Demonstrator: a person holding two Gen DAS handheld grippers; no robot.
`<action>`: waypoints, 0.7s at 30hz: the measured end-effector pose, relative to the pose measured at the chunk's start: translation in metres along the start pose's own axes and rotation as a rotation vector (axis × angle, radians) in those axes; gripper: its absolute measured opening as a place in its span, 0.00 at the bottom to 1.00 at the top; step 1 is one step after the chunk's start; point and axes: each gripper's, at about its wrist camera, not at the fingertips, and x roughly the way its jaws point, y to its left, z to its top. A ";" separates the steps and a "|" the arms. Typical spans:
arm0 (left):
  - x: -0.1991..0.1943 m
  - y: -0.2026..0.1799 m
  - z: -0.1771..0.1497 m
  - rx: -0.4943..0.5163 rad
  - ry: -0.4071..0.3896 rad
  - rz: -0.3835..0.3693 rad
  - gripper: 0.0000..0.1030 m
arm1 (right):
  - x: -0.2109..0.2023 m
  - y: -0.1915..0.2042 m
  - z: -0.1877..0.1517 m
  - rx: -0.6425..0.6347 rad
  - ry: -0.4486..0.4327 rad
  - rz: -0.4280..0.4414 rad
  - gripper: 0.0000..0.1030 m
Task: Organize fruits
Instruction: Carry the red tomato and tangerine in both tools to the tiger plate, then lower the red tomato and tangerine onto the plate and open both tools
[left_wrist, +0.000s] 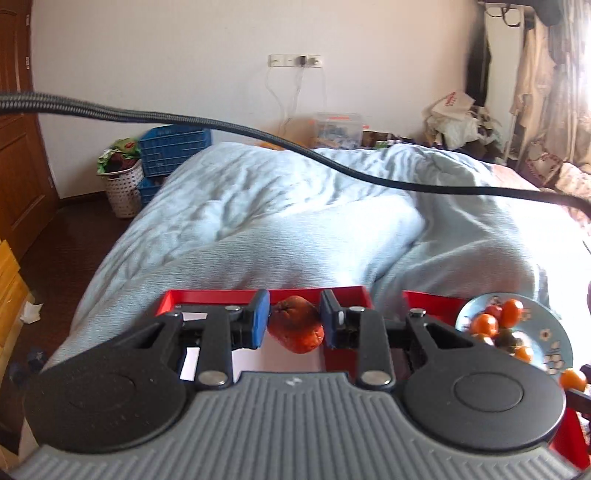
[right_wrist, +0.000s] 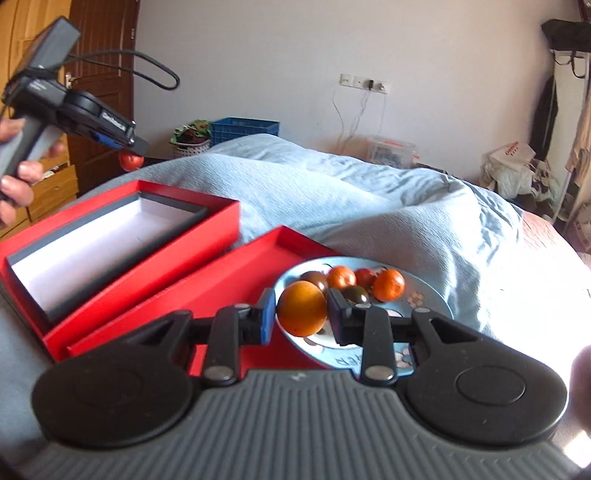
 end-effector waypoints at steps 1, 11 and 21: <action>-0.001 -0.014 -0.001 0.005 0.004 -0.036 0.34 | 0.004 -0.008 -0.004 0.014 0.010 -0.015 0.32; 0.030 -0.164 -0.047 0.070 0.107 -0.224 0.34 | 0.058 -0.061 -0.021 0.107 0.083 -0.048 0.32; 0.073 -0.214 -0.080 0.154 0.171 -0.301 0.35 | 0.077 -0.069 -0.025 0.081 0.129 -0.047 0.35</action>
